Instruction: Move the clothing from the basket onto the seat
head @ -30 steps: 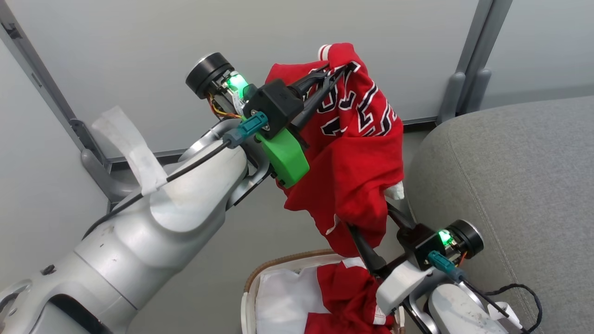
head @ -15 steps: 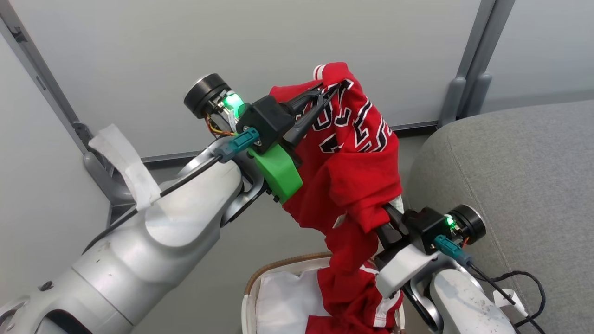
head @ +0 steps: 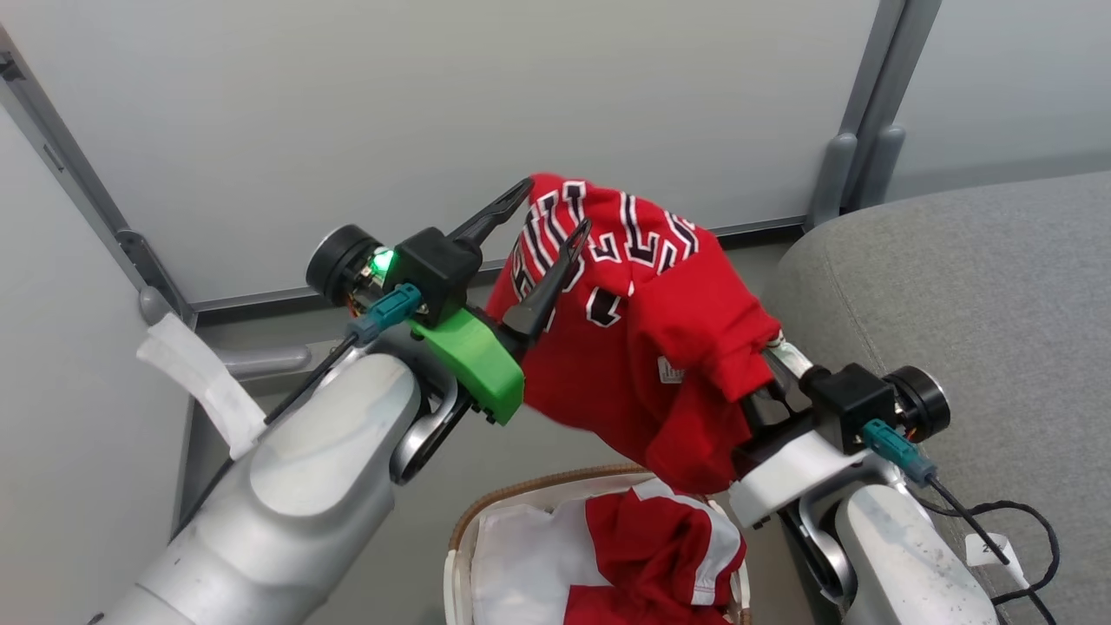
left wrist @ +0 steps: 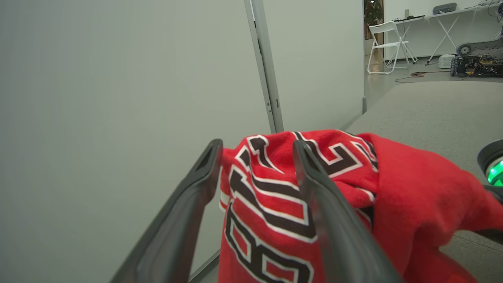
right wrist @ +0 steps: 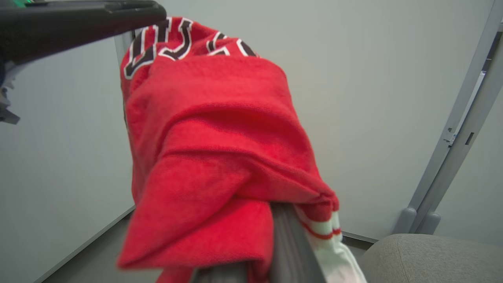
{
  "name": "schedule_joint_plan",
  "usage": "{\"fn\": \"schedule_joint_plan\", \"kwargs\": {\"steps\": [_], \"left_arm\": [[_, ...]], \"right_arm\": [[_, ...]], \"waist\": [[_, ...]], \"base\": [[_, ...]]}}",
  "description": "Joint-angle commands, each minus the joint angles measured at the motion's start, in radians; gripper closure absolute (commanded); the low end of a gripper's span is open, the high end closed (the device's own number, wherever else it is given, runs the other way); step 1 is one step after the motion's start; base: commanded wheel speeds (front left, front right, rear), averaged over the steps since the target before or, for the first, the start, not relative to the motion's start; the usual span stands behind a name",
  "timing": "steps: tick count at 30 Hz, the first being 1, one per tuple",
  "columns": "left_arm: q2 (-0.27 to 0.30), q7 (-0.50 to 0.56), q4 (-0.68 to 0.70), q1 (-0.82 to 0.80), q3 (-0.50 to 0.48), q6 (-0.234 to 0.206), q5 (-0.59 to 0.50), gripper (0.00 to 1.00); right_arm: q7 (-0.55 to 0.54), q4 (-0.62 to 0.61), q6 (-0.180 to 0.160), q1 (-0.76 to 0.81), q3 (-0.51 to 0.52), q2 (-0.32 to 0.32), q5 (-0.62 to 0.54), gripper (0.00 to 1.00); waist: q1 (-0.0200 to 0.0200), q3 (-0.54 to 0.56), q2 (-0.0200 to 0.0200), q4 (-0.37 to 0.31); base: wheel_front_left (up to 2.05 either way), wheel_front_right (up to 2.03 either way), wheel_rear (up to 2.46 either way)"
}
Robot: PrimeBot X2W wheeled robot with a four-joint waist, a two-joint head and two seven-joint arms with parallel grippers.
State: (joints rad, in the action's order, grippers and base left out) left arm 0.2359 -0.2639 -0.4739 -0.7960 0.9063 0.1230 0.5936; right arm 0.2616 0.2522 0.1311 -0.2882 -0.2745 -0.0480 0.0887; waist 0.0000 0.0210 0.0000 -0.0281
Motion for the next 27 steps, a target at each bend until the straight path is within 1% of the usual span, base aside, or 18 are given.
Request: {"fn": "schedule_joint_plan", "kwargs": {"steps": [1,6,12,18,27], "left_arm": [[-0.003,-0.001,-0.002,0.038,-0.020,-0.006,0.005,0.00],[-0.018,-0.001,-0.006,0.132,-0.095,-0.011,-0.014,0.00],[-0.043,-0.001,-0.012,0.224,-0.162,-0.004,-0.041,0.00],[-0.059,-0.001,-0.029,0.298,-0.205,0.001,-0.065,0.00],[-0.077,-0.001,-0.031,0.367,-0.255,0.008,-0.089,0.00]], "right_arm": [[0.005,-0.012,-0.001,-0.009,0.015,-0.004,0.003,1.00],[0.005,-0.048,-0.001,-0.016,0.064,-0.004,0.000,1.00],[0.005,-0.070,-0.001,-0.018,0.118,-0.004,-0.008,1.00],[0.005,-0.072,-0.001,-0.011,0.151,-0.004,-0.018,1.00],[0.005,-0.067,-0.001,-0.032,0.186,-0.004,-0.024,1.00]], "waist": [[0.0000,-0.005,0.0000,-0.004],[0.0000,-0.014,0.0000,-0.008],[0.0000,-0.021,0.0000,-0.011],[0.0000,-0.026,0.0000,-0.017],[0.0000,-0.037,0.0000,-0.028]], "base": [[0.00,0.00,0.00],[0.00,0.00,0.00],[0.00,0.00,0.00],[0.00,0.00,0.00],[0.00,0.00,0.00]]}}
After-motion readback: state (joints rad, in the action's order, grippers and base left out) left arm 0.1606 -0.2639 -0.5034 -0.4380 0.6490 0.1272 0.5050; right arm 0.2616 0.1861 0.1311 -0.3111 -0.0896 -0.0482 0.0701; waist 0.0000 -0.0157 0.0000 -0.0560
